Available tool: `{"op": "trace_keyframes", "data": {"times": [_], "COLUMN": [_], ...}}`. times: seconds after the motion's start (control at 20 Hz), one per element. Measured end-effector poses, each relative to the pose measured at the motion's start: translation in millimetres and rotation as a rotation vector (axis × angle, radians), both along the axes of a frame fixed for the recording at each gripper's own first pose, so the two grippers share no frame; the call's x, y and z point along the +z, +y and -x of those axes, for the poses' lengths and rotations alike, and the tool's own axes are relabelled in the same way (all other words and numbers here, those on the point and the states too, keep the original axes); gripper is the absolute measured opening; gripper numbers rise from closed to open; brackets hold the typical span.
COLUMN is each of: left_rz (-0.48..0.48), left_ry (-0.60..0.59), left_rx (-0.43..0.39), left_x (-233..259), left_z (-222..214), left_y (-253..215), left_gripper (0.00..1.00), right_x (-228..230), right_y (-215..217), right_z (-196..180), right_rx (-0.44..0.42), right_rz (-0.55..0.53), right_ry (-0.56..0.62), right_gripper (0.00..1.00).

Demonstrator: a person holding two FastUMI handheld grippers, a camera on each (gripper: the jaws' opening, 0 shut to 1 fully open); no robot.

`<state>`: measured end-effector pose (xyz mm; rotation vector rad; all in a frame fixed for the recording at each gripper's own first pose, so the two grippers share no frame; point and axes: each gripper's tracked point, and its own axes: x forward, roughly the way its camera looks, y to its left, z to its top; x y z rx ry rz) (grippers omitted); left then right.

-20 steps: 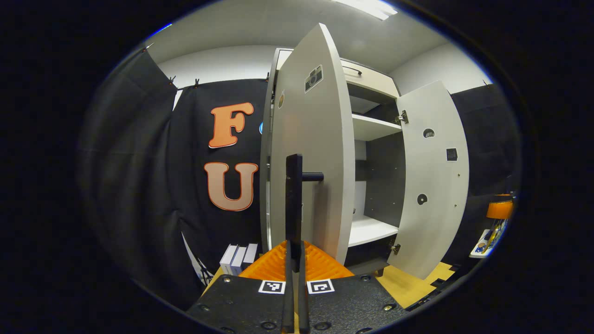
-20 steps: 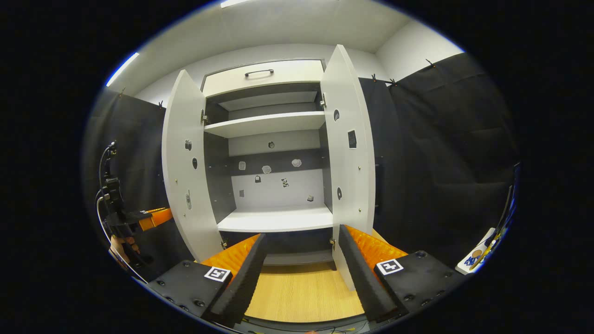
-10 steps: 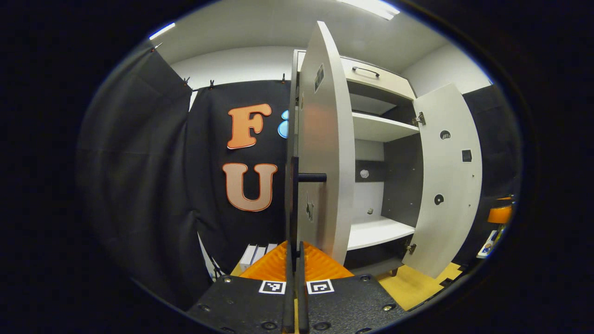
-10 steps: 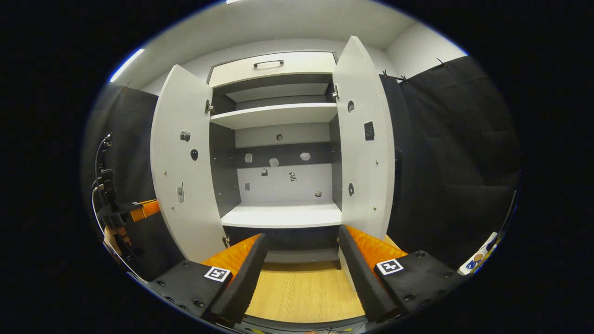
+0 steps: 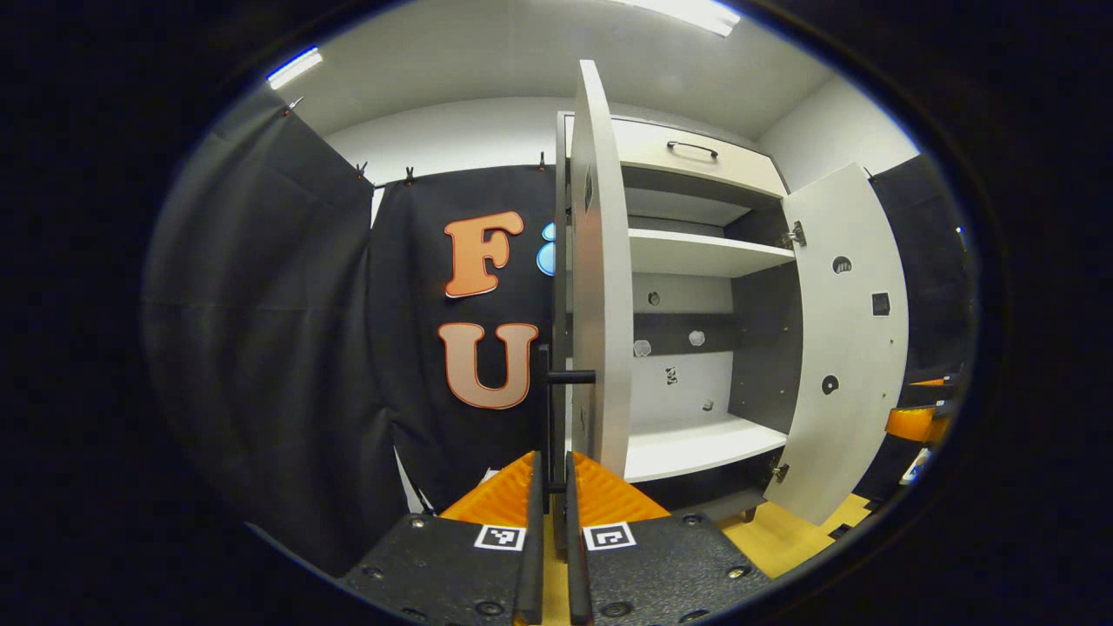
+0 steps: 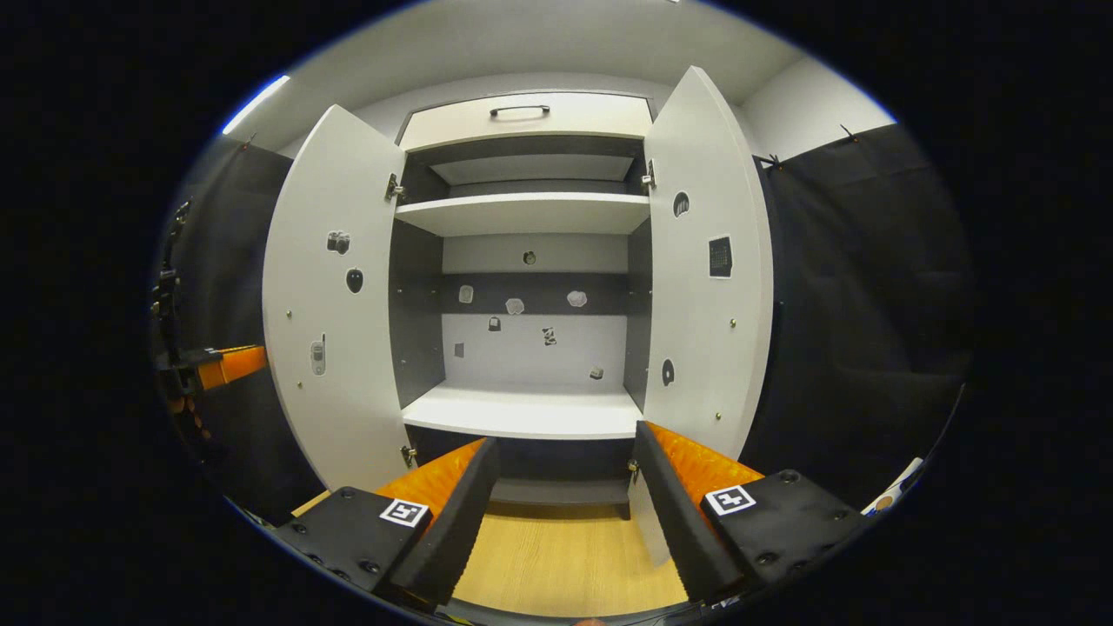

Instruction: Open the right door of the double-door shoe cabinet with the right hand, and open the left door with the left hand.

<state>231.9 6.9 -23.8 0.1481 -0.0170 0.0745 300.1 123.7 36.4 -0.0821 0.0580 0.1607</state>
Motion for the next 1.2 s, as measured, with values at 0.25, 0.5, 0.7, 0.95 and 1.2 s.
{"op": "trace_keyframes", "data": {"times": [0.25,0.5,0.7,0.95,1.2], "left_rz": [0.053,0.048,0.053,0.090,0.050], "left_ry": [-0.023,-0.067,-0.072,-0.070,-0.056], "left_rx": [-0.009,0.040,0.035,0.022,-0.009], "left_x": [5.9,15.9,17.1,12.6,9.8], "left_z": [9.2,10.7,11.0,7.9,2.2], "left_y": [-14.3,-7.4,-11.3,-22.5,-29.4], "left_gripper": [0.59,0.87,0.93,0.95,0.94], "right_x": [18.8,20.2,20.4,18.6,20.1], "right_y": [-13.5,-12.4,-7.4,-8.1,-15.1], "right_z": [-16.0,-28.4,-31.6,-25.0,-16.0], "right_rx": [-0.061,-0.071,-0.071,-0.075,-0.102], "right_rz": [0.009,-0.002,0.003,0.010,0.017], "right_ry": [-0.060,-0.055,-0.058,-0.049,-0.048], "right_gripper": [1.00,0.92,0.91,0.92,1.00]}}
